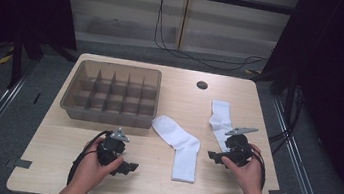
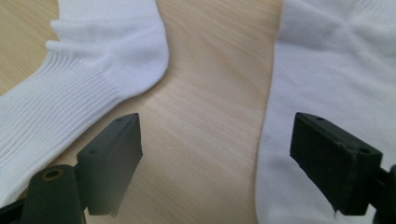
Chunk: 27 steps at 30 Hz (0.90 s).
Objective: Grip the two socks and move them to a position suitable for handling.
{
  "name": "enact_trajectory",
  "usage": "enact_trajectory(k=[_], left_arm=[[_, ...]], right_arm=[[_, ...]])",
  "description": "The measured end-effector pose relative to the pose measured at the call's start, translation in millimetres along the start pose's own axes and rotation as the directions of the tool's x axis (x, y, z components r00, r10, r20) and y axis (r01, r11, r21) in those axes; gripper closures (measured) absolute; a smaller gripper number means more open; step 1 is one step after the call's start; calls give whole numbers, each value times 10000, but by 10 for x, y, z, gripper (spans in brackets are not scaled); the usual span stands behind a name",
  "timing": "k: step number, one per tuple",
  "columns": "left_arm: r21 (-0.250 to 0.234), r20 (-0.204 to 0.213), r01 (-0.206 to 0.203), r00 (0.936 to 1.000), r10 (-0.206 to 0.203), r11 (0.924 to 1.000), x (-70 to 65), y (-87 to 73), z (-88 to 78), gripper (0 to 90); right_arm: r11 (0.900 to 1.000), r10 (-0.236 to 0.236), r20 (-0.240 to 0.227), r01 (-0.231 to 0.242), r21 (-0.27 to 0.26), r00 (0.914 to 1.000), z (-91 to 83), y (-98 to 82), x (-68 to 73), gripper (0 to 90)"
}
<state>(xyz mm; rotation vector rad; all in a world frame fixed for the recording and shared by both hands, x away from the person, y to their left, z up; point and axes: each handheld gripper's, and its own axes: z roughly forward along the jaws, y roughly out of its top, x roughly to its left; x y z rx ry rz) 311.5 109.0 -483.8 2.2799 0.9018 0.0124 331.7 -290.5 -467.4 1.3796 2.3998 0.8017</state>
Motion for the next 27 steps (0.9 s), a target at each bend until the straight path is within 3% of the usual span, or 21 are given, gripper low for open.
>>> enact_trajectory(k=[4,9,12,18,20,27], left_arm=[[89,82,-70,9999,69,9999,2,3,-8,186],[48,59,7,10000,-8,10000,-1,3,-10,187],[53,-3,-58,10000,58,10000,0,0,-19,186],[61,-5,-3,10000,3,10000,0,-7,-23,187],[72,8,18,10000,-18,10000,-3,-7,-18,187],[45,53,66,10000,-67,10000,-10,-10,-23,188]], right_arm=[[9999,-150,-106,149,-9,9998,17,27,43,168],[9969,-792,-480,792,-34,9957,33,72,156,189],[9960,-884,-654,888,38,9939,32,86,202,203],[9906,-1364,-1060,1365,-64,9850,40,119,311,304],[9834,-1770,-1251,1805,168,9762,60,124,385,353],[9721,-2217,-1653,2311,397,9610,96,127,562,426]])
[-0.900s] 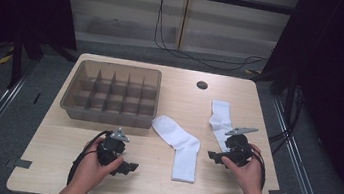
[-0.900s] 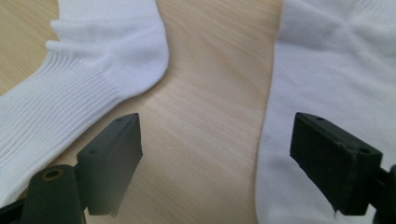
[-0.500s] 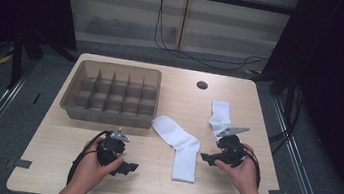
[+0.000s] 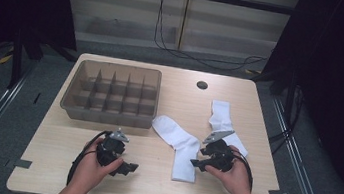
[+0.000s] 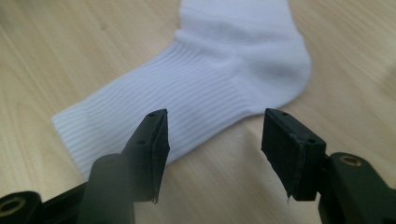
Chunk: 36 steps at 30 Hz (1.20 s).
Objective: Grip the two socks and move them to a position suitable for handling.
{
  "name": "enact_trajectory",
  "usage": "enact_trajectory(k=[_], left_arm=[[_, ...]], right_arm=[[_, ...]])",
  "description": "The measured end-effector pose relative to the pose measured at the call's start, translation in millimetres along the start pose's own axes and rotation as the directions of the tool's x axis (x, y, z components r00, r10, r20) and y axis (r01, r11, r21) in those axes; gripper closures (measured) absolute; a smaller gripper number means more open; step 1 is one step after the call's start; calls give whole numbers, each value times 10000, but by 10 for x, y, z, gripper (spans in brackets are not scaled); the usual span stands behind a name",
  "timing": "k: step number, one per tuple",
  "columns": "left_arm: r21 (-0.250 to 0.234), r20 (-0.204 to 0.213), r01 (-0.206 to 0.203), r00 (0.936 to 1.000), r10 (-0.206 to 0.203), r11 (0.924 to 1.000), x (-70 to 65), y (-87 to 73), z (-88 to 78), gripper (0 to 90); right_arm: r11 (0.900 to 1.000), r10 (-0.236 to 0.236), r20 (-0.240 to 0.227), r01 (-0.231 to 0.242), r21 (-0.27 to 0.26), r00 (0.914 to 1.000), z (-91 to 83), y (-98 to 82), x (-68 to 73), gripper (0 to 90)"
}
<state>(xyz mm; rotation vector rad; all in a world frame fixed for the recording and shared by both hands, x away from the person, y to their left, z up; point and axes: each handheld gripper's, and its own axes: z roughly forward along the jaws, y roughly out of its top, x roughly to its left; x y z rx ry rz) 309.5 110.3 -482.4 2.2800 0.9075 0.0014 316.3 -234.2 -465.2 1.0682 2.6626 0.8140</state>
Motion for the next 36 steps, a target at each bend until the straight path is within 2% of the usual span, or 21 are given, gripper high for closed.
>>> enact_trajectory(k=[2,6,10,14,15,16,18,19,20,23,26,29,30,34,36], left_arm=[[-3,46,21,10000,-21,10000,-1,-4,-5,188],[-5,27,2,10000,-2,10000,2,-3,-11,188],[-36,7,-19,10000,19,10000,-1,1,-8,191],[-13,49,-45,10000,45,10000,-3,4,-5,191],[-41,72,-23,10000,24,10000,-2,6,-3,191],[-85,76,81,9999,-81,9999,-5,13,2,194],[-121,67,82,9999,-81,9999,-12,16,6,194],[-70,71,-43,10000,43,10000,-16,20,6,194],[-82,108,-44,9999,45,10000,-24,23,11,195],[36,184,-216,9996,216,9998,-53,37,25,198],[-31,282,-146,9995,147,9999,-90,50,45,206],[35,347,-306,9989,304,9995,-93,62,40,212],[-97,305,-176,9994,179,9998,-107,65,39,212],[-7,255,-296,9992,296,9996,-90,61,19,214],[-80,254,-173,9995,175,9998,-92,51,14,214]], right_arm=[[9993,-241,-83,243,268,9997,29,41,87,436],[9977,-532,-226,541,413,9983,60,105,167,456],[9965,-619,-132,625,563,9980,109,180,179,462],[9970,-607,14,606,478,9982,123,278,129,484],[9989,-377,52,375,291,9993,115,358,67,582],[9995,-48,-64,50,327,10000,112,401,34,590],[9996,97,-25,-96,282,10000,116,443,-1,598],[9996,60,95,-63,260,9999,125,484,-34,602],[9991,-14,421,-3,414,9991,163,568,-90,604],[9984,30,542,-61,562,9985,226,645,-159,602],[9974,87,586,-129,704,9982,303,724,-223,604],[9968,169,618,-217,772,9979,339,771,-241,615],[9964,130,655,-184,827,9978,374,834,-241,617],[9957,-67,699,2,927,9975,425,925,-211,616],[9940,-179,744,97,1086,9971,473,967,-177,615]])
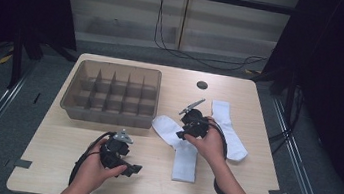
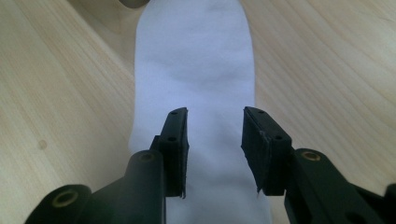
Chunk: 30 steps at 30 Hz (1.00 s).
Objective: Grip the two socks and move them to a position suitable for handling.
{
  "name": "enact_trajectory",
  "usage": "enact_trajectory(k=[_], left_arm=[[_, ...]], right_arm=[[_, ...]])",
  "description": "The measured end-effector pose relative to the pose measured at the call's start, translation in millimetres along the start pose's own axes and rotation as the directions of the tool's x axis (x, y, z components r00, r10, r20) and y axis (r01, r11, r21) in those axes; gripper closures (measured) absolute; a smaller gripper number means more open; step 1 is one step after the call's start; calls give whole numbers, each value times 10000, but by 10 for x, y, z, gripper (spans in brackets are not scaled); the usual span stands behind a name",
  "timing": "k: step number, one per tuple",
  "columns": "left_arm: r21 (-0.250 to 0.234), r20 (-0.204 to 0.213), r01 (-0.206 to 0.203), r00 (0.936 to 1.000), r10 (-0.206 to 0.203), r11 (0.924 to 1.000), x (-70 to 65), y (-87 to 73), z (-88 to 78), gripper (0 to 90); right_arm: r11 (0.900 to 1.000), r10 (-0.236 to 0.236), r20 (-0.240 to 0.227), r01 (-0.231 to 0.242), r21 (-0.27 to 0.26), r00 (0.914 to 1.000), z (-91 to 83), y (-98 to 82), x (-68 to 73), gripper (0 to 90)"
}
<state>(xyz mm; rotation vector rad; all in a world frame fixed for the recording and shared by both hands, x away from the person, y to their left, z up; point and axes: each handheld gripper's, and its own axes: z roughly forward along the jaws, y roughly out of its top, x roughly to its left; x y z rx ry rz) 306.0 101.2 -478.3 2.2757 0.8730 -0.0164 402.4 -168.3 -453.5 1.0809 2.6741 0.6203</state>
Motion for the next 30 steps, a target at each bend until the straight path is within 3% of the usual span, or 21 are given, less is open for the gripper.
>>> enact_trajectory(k=[4,10,12,13,14,16,18,24,30], left_arm=[[64,-2,-93,10000,93,9999,16,-8,-23,218],[-19,-17,-33,10000,33,10000,2,-3,-37,221],[13,-8,-98,10000,98,10000,3,-3,-42,222],[-30,-16,-84,10000,84,10000,0,-5,-42,222],[4,-29,-100,9999,100,10000,6,-7,-44,222],[-24,-49,-38,10000,38,10000,4,-8,-40,222],[71,-5,-138,9999,138,9999,10,-9,-42,222],[21,-12,-106,9999,106,9999,-7,0,-40,226],[135,203,-378,9991,375,9992,-111,53,28,227]], right_arm=[[9986,-265,21,264,461,9996,110,19,84,581],[9948,-521,46,515,875,9986,187,-25,76,578],[9961,-515,-40,516,711,9987,196,-29,75,583],[9964,-416,-67,420,734,9991,193,-29,73,596],[9974,-21,-361,47,714,9993,190,-37,55,685],[9972,15,-379,14,749,9993,185,-39,55,731],[9950,156,-486,-107,992,9987,166,-43,48,869],[9958,652,-540,-615,682,9964,80,-103,-8,880],[9942,964,-457,-941,511,9943,-235,-238,-123,876]])
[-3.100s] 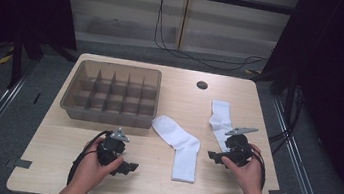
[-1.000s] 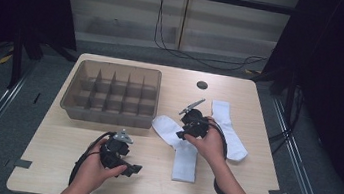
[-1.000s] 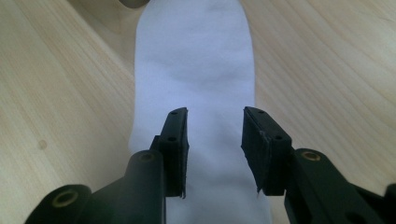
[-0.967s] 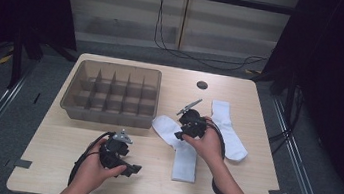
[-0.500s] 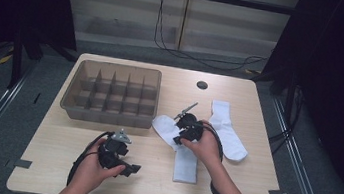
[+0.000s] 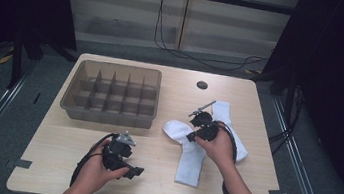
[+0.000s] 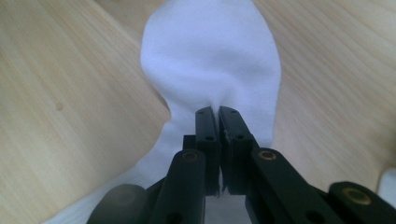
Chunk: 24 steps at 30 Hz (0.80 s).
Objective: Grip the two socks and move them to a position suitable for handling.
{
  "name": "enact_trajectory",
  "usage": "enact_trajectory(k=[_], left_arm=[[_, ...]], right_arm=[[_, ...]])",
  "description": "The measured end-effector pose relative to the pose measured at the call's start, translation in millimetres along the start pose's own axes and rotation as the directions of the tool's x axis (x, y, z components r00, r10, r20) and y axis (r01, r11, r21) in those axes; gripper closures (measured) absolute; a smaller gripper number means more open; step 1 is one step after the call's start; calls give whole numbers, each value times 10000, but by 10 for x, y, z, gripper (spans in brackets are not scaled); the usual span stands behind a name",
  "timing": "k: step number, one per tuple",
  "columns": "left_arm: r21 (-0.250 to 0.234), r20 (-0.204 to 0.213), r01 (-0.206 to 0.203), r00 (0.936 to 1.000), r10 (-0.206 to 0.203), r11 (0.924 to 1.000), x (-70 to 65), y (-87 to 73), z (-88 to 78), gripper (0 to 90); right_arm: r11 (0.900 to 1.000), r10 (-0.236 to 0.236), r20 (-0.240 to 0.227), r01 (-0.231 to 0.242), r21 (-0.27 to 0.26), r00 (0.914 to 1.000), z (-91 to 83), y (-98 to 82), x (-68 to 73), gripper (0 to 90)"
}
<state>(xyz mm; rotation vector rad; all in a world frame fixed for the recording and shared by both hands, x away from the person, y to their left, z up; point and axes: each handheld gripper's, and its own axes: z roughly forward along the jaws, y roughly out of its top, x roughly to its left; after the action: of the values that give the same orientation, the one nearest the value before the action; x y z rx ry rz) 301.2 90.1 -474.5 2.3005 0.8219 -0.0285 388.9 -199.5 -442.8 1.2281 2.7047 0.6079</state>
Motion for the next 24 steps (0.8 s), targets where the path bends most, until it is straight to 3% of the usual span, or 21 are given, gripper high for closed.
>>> enact_trajectory(k=[3,9,11,15,16,18,20,24], left_arm=[[-87,340,-16,9994,19,10000,-98,78,40,231],[231,742,-744,9946,725,9970,-334,292,219,310],[240,807,-1225,9895,1202,9922,-407,375,298,342],[378,890,-1719,9817,1681,9844,-561,536,469,393],[372,925,-2028,9757,1987,9785,-642,633,537,423],[391,956,-2134,9733,2089,9762,-675,675,574,433],[636,1110,-2430,9656,2351,9679,-742,768,675,455],[933,1304,-2587,9605,2458,9614,-786,833,778,529]], right_arm=[[10000,75,34,-75,-2,10000,-31,-46,-15,870],[9995,177,127,-180,250,9998,42,-96,-37,866],[9994,154,111,-157,294,9998,80,-82,-28,866],[9994,79,80,-82,326,9999,121,-46,-10,865],[9993,82,41,-83,377,10000,140,-29,-3,864],[9991,120,28,-121,404,9999,142,-24,-3,863],[9992,288,-38,-287,262,9996,154,-10,-9,861],[9989,355,-18,-354,301,9994,159,6,-16,859]])
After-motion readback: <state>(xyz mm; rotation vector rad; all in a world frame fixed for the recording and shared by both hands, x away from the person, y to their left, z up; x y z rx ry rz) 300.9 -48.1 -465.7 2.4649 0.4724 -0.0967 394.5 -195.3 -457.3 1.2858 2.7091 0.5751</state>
